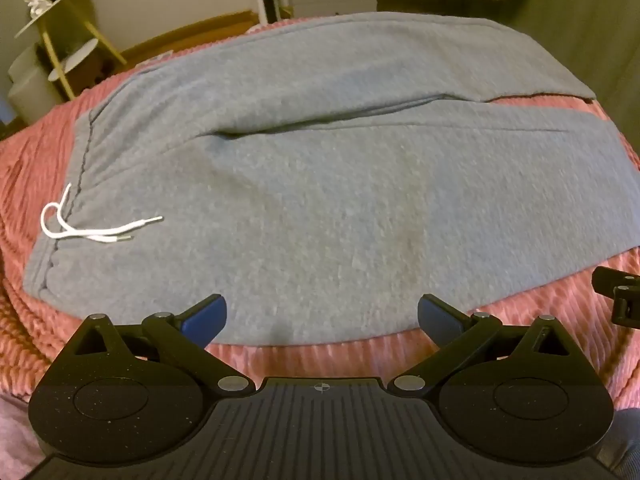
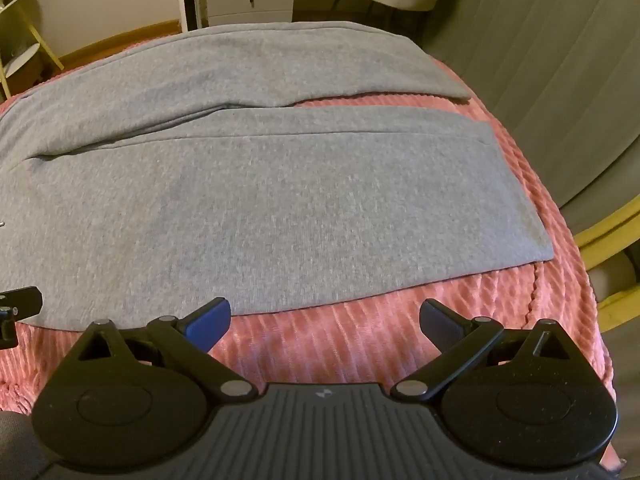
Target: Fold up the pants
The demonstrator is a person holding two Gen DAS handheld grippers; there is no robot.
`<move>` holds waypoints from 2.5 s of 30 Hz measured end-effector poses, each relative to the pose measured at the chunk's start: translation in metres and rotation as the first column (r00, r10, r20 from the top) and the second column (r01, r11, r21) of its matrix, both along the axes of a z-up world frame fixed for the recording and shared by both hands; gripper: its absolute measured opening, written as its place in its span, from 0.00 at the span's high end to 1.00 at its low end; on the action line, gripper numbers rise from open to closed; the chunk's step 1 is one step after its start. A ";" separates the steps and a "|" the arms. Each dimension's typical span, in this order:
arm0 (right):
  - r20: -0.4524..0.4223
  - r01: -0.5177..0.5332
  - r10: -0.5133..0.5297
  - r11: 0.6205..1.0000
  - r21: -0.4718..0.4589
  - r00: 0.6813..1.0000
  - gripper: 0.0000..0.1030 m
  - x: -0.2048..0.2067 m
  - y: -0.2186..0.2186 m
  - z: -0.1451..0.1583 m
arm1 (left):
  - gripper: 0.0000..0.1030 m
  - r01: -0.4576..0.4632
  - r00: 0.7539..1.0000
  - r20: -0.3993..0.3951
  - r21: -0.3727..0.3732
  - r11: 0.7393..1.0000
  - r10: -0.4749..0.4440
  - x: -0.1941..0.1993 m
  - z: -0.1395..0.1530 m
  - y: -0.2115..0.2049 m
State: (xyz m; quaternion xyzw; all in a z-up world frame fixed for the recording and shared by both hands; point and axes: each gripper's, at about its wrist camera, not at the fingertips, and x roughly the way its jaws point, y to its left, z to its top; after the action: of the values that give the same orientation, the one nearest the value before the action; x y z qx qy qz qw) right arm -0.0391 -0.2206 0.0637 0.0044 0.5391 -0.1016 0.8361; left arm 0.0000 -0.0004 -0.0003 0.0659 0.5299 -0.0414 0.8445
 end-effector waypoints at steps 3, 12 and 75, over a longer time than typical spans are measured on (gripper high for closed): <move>-0.003 0.001 -0.001 1.000 0.002 1.000 0.02 0.001 -0.001 0.000 | 0.00 0.001 1.000 -0.002 0.002 1.000 -0.001 0.000 -0.001 0.000; -0.005 -0.001 0.001 1.000 0.007 1.000 0.02 0.001 -0.003 -0.002 | 0.00 0.000 1.000 -0.007 0.001 1.000 0.000 -0.004 -0.001 0.000; -0.037 0.068 -0.058 0.916 0.395 0.998 0.02 0.035 -0.066 -0.052 | 0.00 -0.079 0.996 0.017 -0.140 0.987 0.082 0.040 -0.022 -0.016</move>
State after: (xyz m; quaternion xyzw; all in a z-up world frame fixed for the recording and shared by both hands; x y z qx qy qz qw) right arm -0.0043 -0.2864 0.0120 0.1895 0.5583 -0.0175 0.8075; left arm 0.0404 -0.0162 -0.0223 -0.0143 0.5181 -0.0435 0.8541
